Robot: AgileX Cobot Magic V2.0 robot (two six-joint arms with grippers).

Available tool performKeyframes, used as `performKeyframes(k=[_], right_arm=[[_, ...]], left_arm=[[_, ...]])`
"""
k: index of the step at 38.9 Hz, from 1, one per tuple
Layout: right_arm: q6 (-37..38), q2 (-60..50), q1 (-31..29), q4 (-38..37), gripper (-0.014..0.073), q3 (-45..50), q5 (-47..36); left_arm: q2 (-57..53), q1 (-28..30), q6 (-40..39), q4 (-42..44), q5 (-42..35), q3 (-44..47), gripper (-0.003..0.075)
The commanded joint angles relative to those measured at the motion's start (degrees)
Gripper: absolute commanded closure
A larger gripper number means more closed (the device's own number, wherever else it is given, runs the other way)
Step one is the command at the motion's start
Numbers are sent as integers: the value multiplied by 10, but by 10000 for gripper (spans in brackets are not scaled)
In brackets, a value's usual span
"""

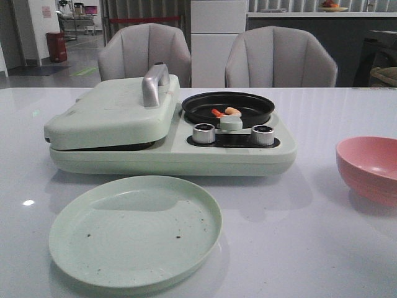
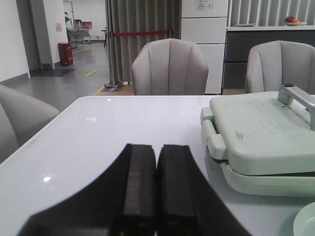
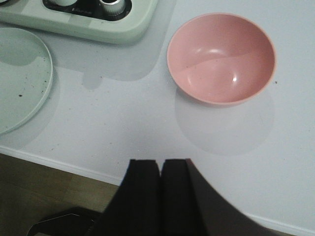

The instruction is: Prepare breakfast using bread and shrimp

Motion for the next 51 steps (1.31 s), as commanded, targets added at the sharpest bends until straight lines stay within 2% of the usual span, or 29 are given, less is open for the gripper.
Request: performKeyframes(k=[1,39,42,51], right_arm=[[-4,-1,-1,2,550,-15,-32],[-7,-12,-3,-13,550,-12,-36],[-7,-40,-15,-36,550,4,-70],[-7,-186,-80,-45,550,146,-278]], left_arm=[[-12,-3,4,-6,-54,5,621],[-12,-3,4,-6,-54,5,621],[-12,-3,4,-6,-54,5,621],[-12,-3,4,-6,-54,5,621]])
